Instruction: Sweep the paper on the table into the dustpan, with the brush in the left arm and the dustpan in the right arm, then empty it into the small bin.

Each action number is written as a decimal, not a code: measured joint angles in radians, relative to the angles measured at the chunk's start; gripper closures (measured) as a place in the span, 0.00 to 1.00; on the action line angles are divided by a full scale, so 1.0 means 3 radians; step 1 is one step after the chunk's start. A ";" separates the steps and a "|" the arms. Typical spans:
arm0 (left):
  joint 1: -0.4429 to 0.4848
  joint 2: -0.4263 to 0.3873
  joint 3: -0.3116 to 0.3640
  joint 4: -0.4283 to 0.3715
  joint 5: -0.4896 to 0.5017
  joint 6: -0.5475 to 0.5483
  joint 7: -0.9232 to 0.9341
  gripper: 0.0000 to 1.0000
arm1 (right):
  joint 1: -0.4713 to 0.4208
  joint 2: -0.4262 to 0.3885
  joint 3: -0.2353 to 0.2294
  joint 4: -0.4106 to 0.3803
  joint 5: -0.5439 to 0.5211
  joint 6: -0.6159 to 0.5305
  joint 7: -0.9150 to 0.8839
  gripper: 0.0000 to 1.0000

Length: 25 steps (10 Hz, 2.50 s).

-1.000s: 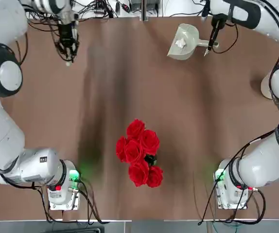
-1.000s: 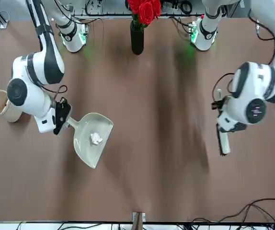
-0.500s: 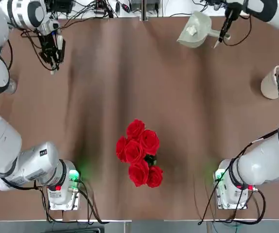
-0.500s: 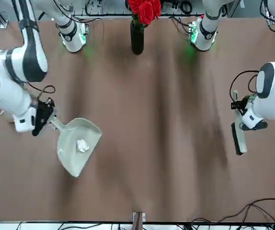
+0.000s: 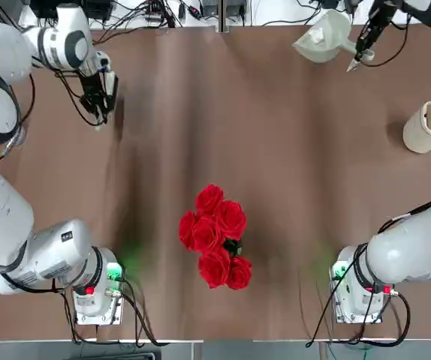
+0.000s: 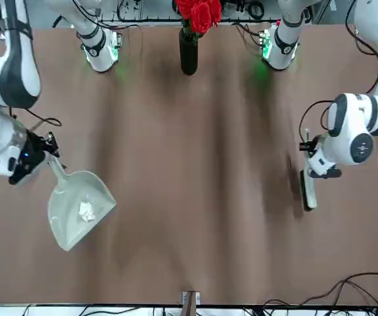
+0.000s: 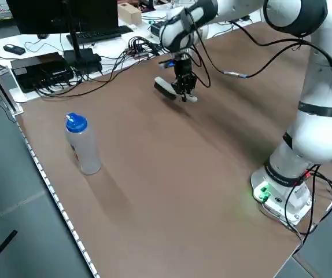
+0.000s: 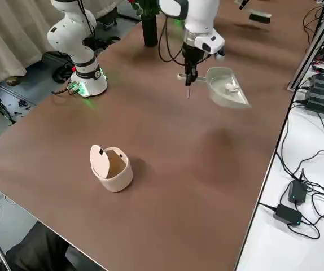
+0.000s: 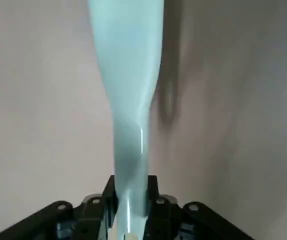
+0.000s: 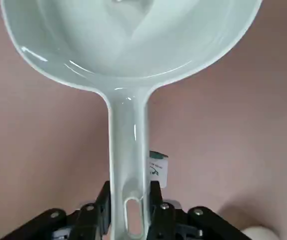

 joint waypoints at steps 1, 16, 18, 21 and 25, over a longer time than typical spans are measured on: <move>-0.0008 0.0037 -0.0005 -0.0043 0.0000 0.0034 -0.0053 0.73 | -0.0089 -0.0025 -0.0001 0.0000 0.0001 -0.0030 0.0019 0.67; -0.0158 0.0217 -0.0014 -0.0057 0.0162 0.0082 -0.0246 0.57 | -0.1083 -0.0399 -0.0020 0.0034 -0.0008 -0.0261 0.1353 0.67; -0.0158 0.0216 -0.0015 -0.0053 0.0162 0.0082 -0.0247 0.49 | -0.1261 -0.0399 -0.0021 0.0016 -0.0005 -0.0265 0.1650 0.67; -0.0157 0.0165 -0.0016 0.0000 0.0162 0.0062 -0.0252 0.05 | -0.1414 -0.0399 -0.0017 -0.0069 0.0154 -0.0262 0.1789 0.67; -0.0088 -0.0231 -0.0030 0.0586 0.0120 -0.0629 -0.0283 0.00 | -0.1142 -0.0399 0.0075 -0.0083 0.0439 0.0040 0.2215 0.67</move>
